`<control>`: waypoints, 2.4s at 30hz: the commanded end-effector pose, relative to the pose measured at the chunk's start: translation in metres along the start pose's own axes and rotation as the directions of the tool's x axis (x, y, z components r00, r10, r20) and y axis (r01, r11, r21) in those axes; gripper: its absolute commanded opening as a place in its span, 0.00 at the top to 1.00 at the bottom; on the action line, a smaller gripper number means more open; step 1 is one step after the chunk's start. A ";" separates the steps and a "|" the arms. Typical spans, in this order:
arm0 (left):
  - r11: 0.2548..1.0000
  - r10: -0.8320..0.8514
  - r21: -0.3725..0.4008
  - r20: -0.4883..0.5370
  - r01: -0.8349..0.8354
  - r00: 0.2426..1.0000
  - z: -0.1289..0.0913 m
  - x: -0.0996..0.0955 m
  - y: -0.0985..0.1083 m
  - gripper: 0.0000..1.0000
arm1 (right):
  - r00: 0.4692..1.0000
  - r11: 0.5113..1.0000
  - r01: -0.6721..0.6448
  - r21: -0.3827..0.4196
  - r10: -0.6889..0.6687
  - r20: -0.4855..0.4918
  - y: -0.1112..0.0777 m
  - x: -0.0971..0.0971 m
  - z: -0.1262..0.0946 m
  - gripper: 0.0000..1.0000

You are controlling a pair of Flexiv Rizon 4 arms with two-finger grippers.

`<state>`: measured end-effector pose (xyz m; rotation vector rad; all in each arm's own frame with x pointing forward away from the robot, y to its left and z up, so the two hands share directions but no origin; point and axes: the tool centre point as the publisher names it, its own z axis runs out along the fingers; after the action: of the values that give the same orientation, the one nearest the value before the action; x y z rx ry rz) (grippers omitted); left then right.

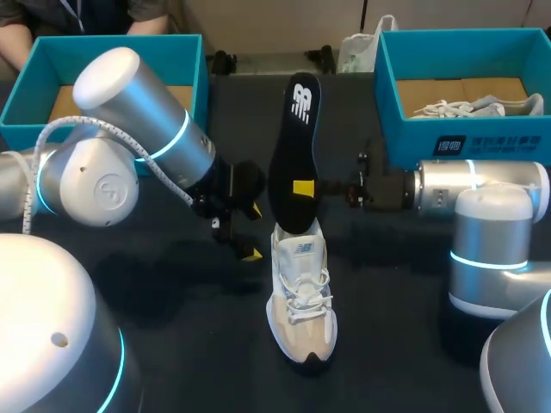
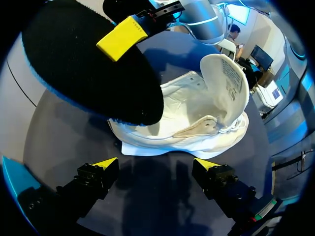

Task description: Take the shoe out of the shoebox, open the shoe tongue, remove and reinsert the insole, then place the shoe into the shoebox

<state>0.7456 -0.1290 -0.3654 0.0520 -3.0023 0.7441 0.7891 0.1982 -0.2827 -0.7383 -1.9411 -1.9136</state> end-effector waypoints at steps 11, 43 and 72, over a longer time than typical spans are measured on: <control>1.000 0.000 -0.001 0.001 0.000 1.000 0.001 0.000 0.000 0.00 | 0.999 1.000 -0.025 -0.011 0.025 -0.026 -0.014 -0.008 -0.001 1.00; 1.000 0.000 -0.001 0.001 0.000 1.000 0.001 0.000 0.000 0.00 | 0.998 0.999 -0.052 0.000 0.052 -0.030 -0.033 -0.005 0.001 1.00; 1.000 0.000 -0.001 0.001 0.000 1.000 0.001 0.000 0.000 0.00 | 0.996 0.996 -0.084 0.035 0.084 -0.005 -0.065 -0.002 -0.002 1.00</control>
<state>0.7458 -0.1293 -0.3659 0.0517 -3.0017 0.7449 0.7538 0.1953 -0.3362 -0.7895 -1.9006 -1.8292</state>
